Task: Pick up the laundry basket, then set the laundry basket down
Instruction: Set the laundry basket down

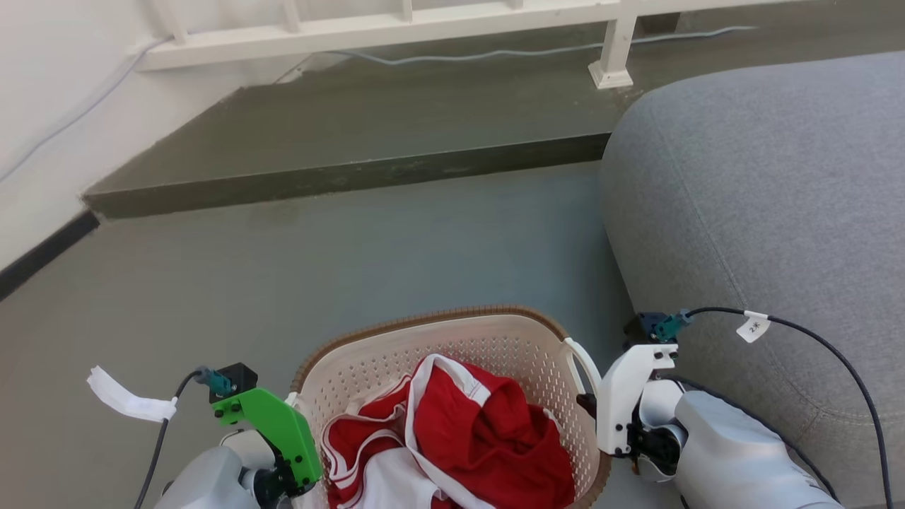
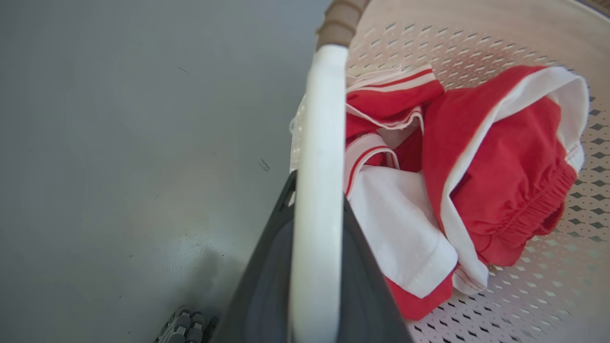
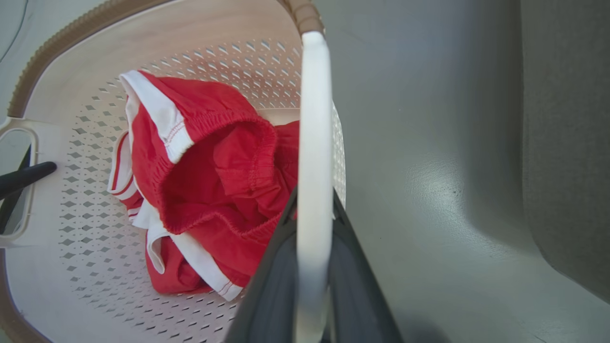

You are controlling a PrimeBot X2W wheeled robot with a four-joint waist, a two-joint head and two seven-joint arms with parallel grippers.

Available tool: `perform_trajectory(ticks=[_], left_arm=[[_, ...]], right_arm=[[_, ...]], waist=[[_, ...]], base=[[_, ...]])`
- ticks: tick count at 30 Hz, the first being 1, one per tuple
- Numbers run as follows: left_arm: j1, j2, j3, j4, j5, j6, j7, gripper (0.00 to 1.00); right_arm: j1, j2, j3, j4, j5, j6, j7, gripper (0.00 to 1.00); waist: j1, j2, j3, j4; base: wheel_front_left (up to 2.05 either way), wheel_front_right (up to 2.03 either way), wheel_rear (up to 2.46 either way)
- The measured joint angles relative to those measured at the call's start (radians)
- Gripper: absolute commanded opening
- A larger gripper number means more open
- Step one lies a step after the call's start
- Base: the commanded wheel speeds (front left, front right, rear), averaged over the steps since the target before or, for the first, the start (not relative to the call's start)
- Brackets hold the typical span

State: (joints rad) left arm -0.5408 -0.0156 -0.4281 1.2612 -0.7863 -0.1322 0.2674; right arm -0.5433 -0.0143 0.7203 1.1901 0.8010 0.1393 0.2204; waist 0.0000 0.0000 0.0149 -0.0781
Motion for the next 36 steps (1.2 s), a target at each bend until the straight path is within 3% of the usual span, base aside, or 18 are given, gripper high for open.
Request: perform_trajectory(ticks=[15,36], left_arm=[[-0.098,0.001,-0.020,-0.051,0.019,0.024,-0.105,0.00],[-0.308,0.010,-0.023,-0.117,0.080,0.069,-0.297,0.00]], right_arm=[[-0.108,-0.017,-0.016,-0.008,-0.001,-0.011,-0.092,0.00],[-0.309,-0.048,-0.030,-0.054,-0.048,-0.054,-0.298,0.00]], waist=[[0.0001,0.0000,0.171,0.003],[0.0002,0.0000,0.468,0.006]], base=[[0.00,0.00,0.00],[0.00,0.00,0.00]])
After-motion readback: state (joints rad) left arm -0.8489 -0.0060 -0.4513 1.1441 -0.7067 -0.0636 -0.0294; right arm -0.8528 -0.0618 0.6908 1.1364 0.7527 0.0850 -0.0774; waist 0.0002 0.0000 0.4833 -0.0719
